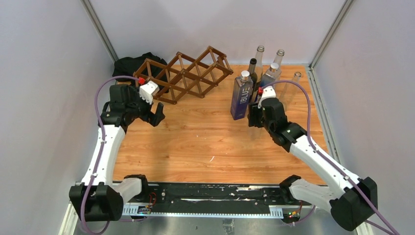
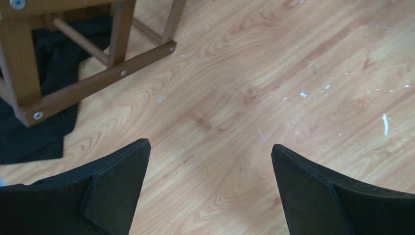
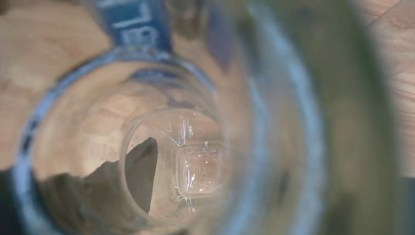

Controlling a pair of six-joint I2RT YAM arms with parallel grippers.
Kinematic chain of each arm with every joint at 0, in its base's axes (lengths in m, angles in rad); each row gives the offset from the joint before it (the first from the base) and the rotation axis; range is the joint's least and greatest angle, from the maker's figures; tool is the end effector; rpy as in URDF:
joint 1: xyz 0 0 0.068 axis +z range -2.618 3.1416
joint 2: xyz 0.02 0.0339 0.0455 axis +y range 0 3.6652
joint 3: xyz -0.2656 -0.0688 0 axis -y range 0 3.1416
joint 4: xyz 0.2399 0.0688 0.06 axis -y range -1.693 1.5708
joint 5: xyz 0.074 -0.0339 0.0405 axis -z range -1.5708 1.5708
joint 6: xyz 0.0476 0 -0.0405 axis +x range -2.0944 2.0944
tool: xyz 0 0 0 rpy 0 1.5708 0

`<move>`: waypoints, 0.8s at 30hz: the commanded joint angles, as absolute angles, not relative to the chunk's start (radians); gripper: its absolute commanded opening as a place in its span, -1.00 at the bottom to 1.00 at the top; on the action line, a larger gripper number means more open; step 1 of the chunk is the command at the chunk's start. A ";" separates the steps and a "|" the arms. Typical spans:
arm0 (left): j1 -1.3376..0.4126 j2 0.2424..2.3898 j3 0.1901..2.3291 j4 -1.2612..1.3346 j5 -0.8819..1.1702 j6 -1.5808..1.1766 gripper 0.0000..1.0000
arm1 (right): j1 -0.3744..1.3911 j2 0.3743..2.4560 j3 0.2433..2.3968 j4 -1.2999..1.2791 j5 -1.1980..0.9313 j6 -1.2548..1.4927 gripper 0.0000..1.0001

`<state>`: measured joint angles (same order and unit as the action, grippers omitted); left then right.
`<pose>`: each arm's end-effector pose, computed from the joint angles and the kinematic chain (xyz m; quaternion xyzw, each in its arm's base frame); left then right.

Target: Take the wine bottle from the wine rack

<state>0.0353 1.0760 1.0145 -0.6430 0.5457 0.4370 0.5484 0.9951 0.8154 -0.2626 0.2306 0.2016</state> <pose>0.2251 -0.0168 0.3181 0.2852 0.8339 -0.1432 0.4502 0.2027 0.1111 0.3009 -0.0842 0.8374 0.1041 0.5299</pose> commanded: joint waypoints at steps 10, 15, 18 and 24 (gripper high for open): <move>0.142 1.077 0.864 -0.325 0.513 0.284 1.00 | 0.420 1.198 0.784 0.090 0.323 0.209 -1.00; 0.145 1.084 0.844 -0.292 0.525 0.262 1.00 | 0.411 1.247 0.761 0.178 0.300 0.207 -1.00; 0.146 1.086 0.828 -0.273 0.529 0.250 1.00 | 0.411 1.272 0.745 0.191 0.301 0.209 -1.00; 0.147 1.085 0.792 -0.233 0.509 0.225 1.00 | 0.411 1.263 0.709 0.194 0.317 0.222 0.10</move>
<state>0.1371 1.0821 0.8181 -0.2874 0.5125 0.2493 0.4240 1.2762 0.7341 0.1352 0.2890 0.1997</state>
